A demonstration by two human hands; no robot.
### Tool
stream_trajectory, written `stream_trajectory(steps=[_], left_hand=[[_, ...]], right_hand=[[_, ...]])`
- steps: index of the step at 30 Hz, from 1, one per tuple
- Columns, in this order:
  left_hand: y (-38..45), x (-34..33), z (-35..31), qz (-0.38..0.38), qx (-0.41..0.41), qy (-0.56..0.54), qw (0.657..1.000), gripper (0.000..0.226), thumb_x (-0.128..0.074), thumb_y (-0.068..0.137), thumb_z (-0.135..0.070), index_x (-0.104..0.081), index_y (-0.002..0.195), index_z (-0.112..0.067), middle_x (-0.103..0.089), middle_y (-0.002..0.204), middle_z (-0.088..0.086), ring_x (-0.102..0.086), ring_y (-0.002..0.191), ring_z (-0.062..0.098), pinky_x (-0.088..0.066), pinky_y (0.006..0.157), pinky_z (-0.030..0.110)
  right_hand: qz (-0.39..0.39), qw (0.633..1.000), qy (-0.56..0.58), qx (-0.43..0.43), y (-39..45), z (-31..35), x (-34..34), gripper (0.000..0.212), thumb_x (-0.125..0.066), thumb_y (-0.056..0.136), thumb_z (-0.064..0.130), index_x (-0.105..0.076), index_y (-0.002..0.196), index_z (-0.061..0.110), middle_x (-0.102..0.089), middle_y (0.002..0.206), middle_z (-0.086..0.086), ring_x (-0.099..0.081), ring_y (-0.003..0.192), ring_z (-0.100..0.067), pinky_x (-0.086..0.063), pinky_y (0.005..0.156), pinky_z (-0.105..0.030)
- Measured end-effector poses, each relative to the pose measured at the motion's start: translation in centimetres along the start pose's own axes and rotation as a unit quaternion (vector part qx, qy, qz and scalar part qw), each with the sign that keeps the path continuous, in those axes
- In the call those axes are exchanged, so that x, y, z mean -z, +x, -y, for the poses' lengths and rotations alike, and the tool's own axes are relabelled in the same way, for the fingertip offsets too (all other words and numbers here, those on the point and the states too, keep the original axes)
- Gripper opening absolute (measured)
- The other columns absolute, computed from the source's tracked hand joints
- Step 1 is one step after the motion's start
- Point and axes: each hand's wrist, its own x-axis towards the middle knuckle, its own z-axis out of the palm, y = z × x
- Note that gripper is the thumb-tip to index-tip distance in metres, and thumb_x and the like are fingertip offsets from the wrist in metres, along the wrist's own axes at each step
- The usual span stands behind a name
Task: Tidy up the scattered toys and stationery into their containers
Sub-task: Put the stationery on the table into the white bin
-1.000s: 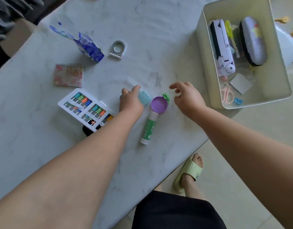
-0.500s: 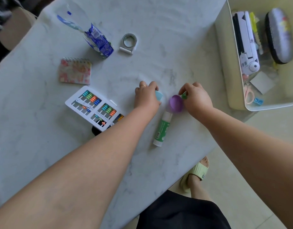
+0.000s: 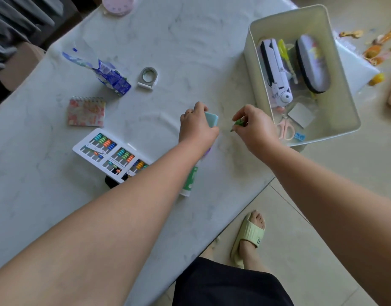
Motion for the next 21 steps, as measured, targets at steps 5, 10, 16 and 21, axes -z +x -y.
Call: stream_trajectory(steps=[5, 10, 16, 21], left_hand=[[-1.6, -1.8, -7.5, 0.002, -0.091, -0.023, 0.996, 0.044, -0.062, 0.081, -0.024, -0.051, 0.124, -0.021, -0.057, 0.116, 0.005, -0.045, 0.114, 0.026, -0.039, 0.081, 0.027], [-2.9, -4.5, -13.2, 0.015, -0.136, -0.042, 0.99, 0.047, -0.067, 0.083, -0.029, -0.05, 0.126, -0.023, -0.054, 0.118, 0.007, -0.05, 0.111, 0.027, -0.043, 0.085, 0.03], [-3.8, -6.4, -12.7, -0.012, -0.067, -0.011, 0.998, 0.057, -0.067, 0.086, -0.027, -0.04, 0.136, -0.021, -0.043, 0.131, 0.012, -0.044, 0.124, 0.03, -0.04, 0.097, 0.034], [-5.0, -5.9, -7.3, -0.008, 0.028, 0.068, 0.997, 0.06, -0.057, 0.089, -0.012, -0.032, 0.143, -0.019, -0.039, 0.136, 0.015, -0.041, 0.127, 0.032, -0.037, 0.101, 0.036]], right_hand=[[-0.071, 0.997, 0.013, -0.032, -0.1, -3.5, 6.5, 0.013, -0.064, 0.085, 0.015, -0.064, 0.098, 0.02, -0.058, 0.095, 0.0, -0.053, 0.086, -0.018, -0.035, 0.067, -0.025], [-0.129, 0.988, 0.01, -0.086, 0.1, -7.9, 11.5, 0.021, -0.063, 0.087, 0.016, -0.064, 0.109, 0.017, -0.063, 0.11, -0.007, -0.059, 0.101, -0.024, -0.039, 0.075, -0.024], [-0.141, 0.986, 0.027, -0.084, -1.1, -9.5, 12.0, 0.035, -0.056, 0.087, 0.008, -0.064, 0.117, 0.023, -0.054, 0.122, -0.005, -0.054, 0.11, -0.017, -0.032, 0.082, -0.016], [-0.095, 0.993, 0.06, -0.029, -2.2, -8.4, 9.7, 0.033, -0.053, 0.085, 0.004, -0.065, 0.108, 0.024, -0.053, 0.118, -0.002, -0.058, 0.096, -0.017, -0.037, 0.076, -0.02]])
